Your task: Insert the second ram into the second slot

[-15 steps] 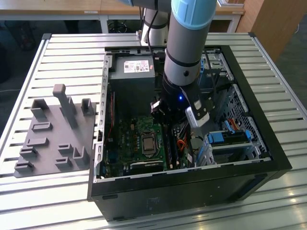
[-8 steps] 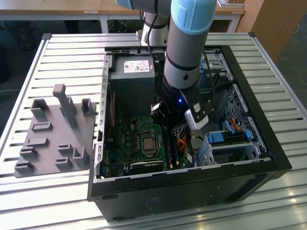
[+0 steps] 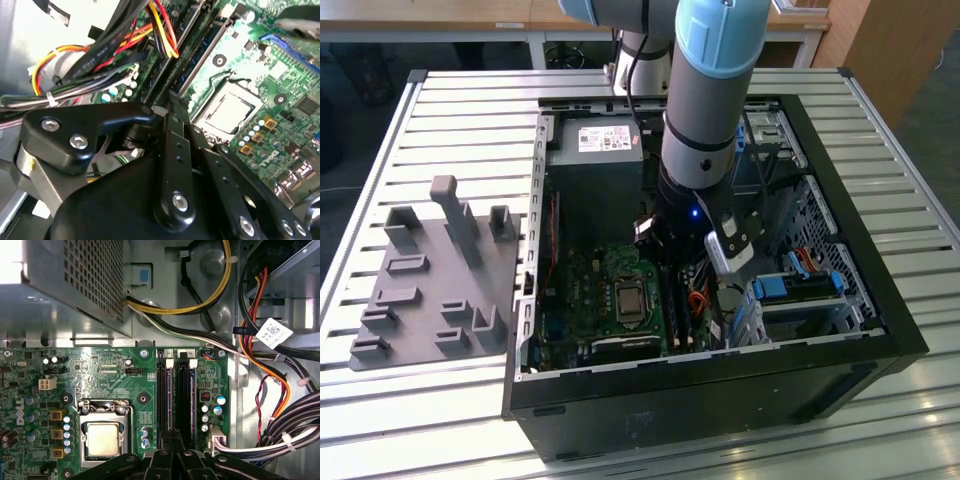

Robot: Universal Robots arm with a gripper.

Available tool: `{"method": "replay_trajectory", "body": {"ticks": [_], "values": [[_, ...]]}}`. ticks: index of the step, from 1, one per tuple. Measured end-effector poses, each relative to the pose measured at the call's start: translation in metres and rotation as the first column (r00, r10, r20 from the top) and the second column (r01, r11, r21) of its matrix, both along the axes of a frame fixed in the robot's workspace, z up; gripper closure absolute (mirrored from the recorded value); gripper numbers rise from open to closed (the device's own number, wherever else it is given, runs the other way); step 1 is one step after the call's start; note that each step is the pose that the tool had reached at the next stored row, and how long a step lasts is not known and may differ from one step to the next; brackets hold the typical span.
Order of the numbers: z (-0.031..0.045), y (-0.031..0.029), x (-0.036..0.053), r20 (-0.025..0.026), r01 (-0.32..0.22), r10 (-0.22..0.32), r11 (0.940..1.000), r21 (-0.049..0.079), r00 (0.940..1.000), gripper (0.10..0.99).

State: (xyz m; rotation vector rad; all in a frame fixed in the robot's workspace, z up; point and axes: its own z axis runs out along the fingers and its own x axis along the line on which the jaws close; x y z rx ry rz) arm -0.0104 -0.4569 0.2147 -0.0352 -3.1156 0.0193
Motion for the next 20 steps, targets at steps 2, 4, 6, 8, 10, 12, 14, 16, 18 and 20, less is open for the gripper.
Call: {"method": "replay_trajectory", "body": {"ticks": [2, 4, 6, 8, 10, 12, 14, 16, 18, 20], "values": [[-0.0003, 0.0001, 0.0000, 0.0001, 0.000, 0.000, 1.0000, 0.000, 1.0000, 0.980], [0.0001, 0.0001, 0.0000, 0.0001, 0.000, 0.000, 1.0000, 0.000, 1.0000, 0.980], [0.0015, 0.0002, 0.0001, 0.0007, 0.000, 0.000, 1.0000, 0.002, 1.0000, 0.980], [0.0039, 0.0004, 0.0001, 0.0013, 0.000, 0.000, 1.0000, 0.004, 1.0000, 0.980], [0.0092, 0.0000, 0.0000, 0.0003, 0.000, 0.000, 1.0000, 0.003, 1.0000, 0.980], [0.0124, 0.0001, 0.0000, 0.0004, 0.000, 0.000, 1.0000, 0.003, 1.0000, 0.980], [0.0140, 0.0000, 0.0000, 0.0003, 0.000, 0.000, 1.0000, 0.003, 1.0000, 0.980], [0.0151, 0.0001, 0.0000, 0.0004, 0.000, 0.000, 1.0000, 0.003, 1.0000, 0.980], [0.0160, 0.0001, 0.0000, 0.0003, 0.000, 0.000, 1.0000, 0.003, 1.0000, 0.980], [0.0173, 0.0000, 0.0000, 0.0003, 0.000, 0.000, 1.0000, 0.003, 1.0000, 0.980]]}}
